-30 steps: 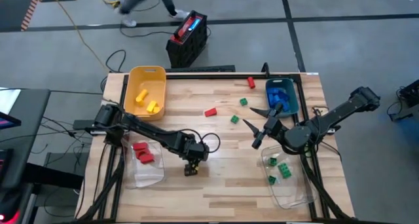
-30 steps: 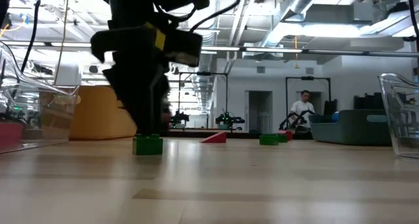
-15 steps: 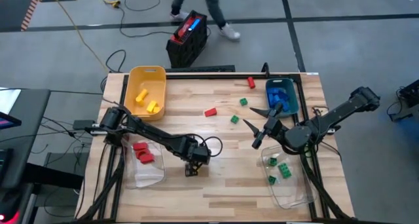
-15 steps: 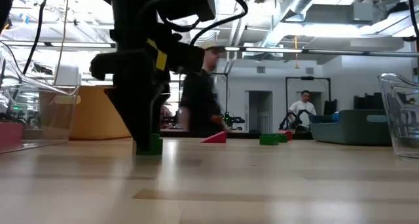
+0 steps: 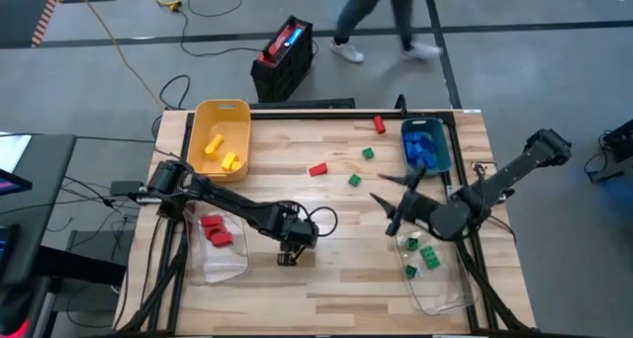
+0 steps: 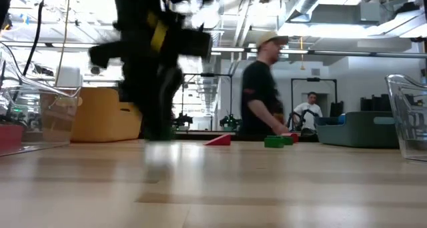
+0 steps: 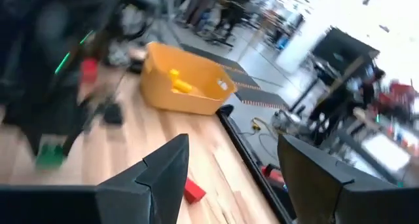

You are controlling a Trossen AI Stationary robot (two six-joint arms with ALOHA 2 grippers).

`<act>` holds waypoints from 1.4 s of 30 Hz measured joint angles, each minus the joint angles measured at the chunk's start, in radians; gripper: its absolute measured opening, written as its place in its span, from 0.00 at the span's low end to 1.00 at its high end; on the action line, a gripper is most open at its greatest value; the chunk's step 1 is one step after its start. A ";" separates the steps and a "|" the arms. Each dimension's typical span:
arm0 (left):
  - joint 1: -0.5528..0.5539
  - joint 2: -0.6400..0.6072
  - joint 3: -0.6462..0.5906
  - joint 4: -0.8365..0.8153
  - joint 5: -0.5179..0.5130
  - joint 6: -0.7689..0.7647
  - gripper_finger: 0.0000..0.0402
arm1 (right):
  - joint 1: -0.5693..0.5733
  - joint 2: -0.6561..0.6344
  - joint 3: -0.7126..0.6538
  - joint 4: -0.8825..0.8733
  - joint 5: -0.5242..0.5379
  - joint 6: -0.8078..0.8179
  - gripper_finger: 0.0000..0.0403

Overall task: Sort blocks
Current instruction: Put the green game piece into the right transparent bin

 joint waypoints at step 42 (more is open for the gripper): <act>0.046 -0.226 -0.061 0.527 0.189 0.145 0.33 | -0.063 0.576 0.252 0.025 -0.373 -0.584 0.51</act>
